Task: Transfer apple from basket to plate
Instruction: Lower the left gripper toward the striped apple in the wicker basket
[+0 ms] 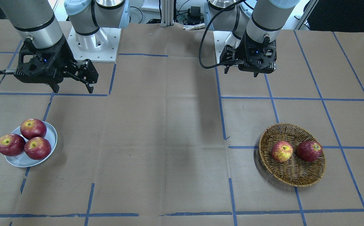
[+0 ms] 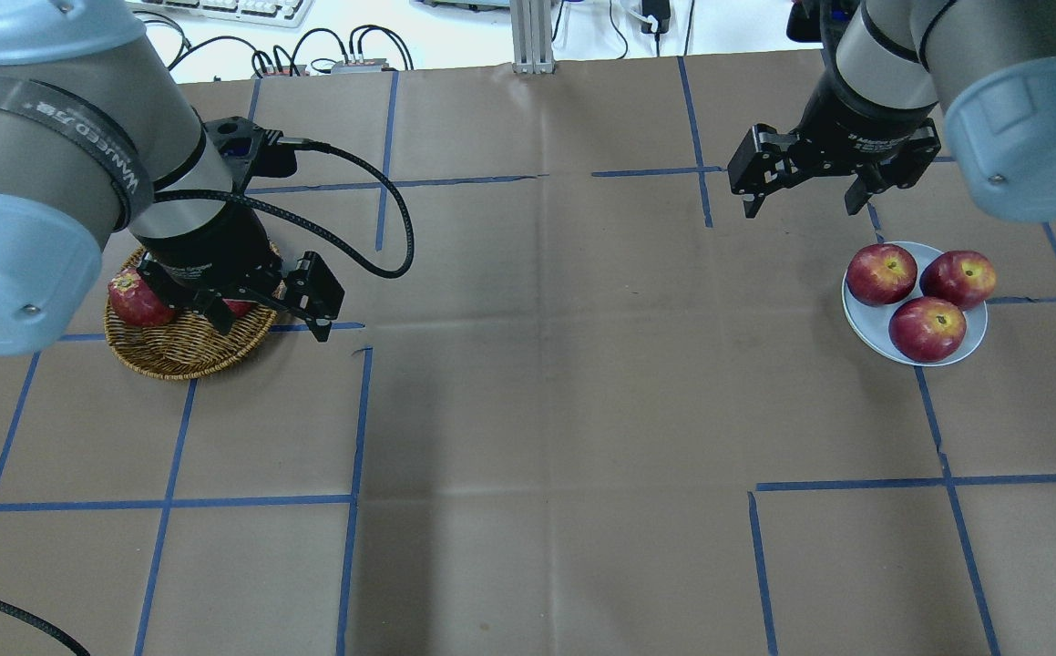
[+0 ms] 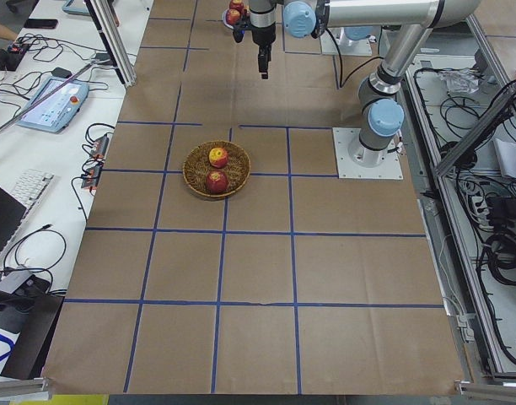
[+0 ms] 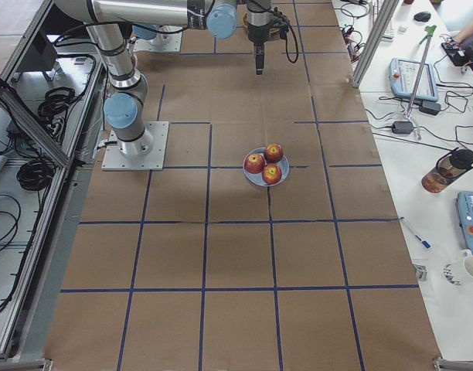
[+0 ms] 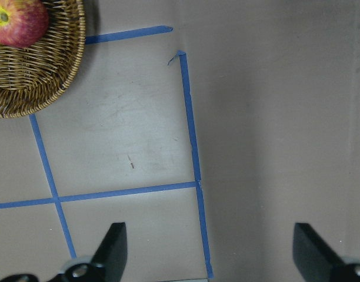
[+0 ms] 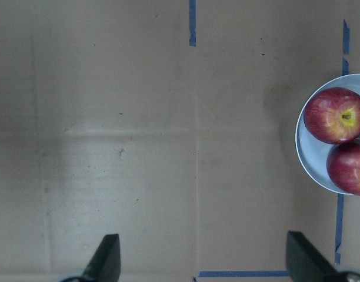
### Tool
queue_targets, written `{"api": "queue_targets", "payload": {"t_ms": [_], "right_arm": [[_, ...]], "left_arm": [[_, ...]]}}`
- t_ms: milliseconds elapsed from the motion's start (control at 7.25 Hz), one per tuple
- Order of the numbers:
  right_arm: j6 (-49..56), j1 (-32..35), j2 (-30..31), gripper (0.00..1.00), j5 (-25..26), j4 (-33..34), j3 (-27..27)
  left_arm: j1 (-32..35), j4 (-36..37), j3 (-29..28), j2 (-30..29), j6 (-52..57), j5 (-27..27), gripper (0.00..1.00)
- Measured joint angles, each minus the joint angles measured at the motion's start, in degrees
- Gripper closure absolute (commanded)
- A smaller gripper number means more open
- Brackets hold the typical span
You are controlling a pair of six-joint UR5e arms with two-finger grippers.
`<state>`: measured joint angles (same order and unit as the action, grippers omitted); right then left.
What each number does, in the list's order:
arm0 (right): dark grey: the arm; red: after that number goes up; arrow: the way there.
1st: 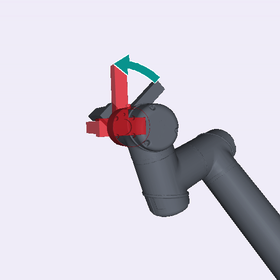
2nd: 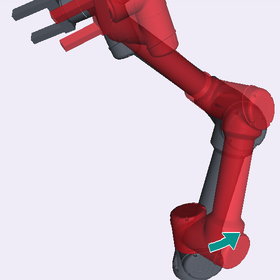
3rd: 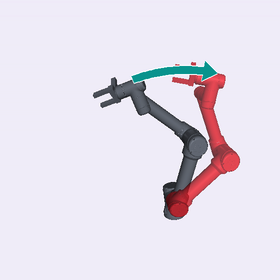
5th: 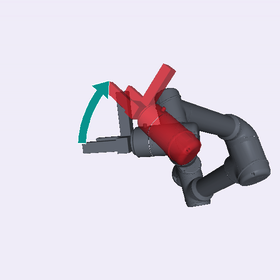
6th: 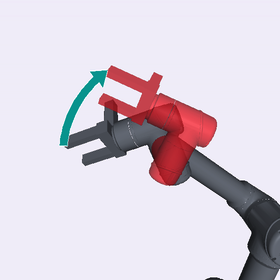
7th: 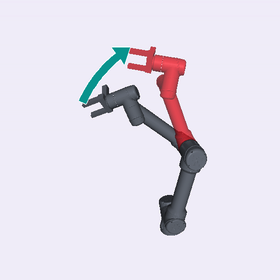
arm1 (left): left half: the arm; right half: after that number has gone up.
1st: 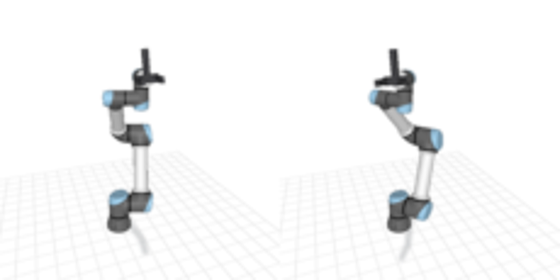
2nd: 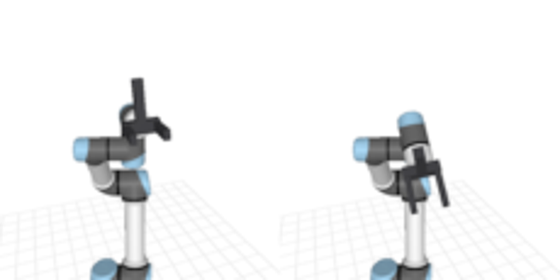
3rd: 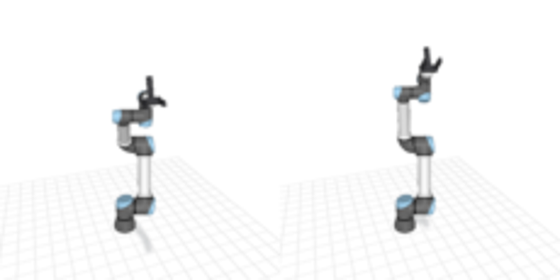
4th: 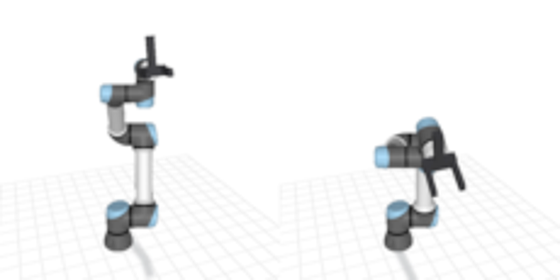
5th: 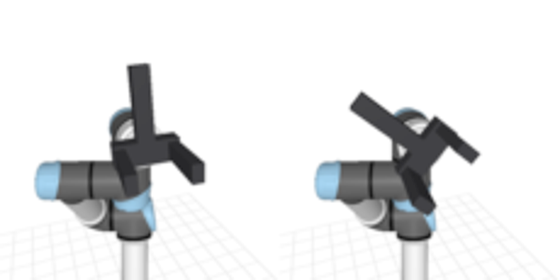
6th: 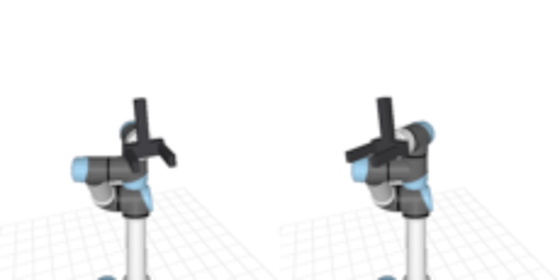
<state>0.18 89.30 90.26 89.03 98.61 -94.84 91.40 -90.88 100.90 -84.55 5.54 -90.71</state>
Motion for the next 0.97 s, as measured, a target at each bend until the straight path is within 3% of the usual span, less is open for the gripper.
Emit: {"api": "queue_targets", "payload": {"t_ms": [966], "right_arm": [[0.00, 0.00, 0.00, 0.00, 0.00, 0.00, 0.00]], "left_arm": [[0.00, -0.02, 0.59, 1.30, 0.04, -0.26, 0.01]]}}
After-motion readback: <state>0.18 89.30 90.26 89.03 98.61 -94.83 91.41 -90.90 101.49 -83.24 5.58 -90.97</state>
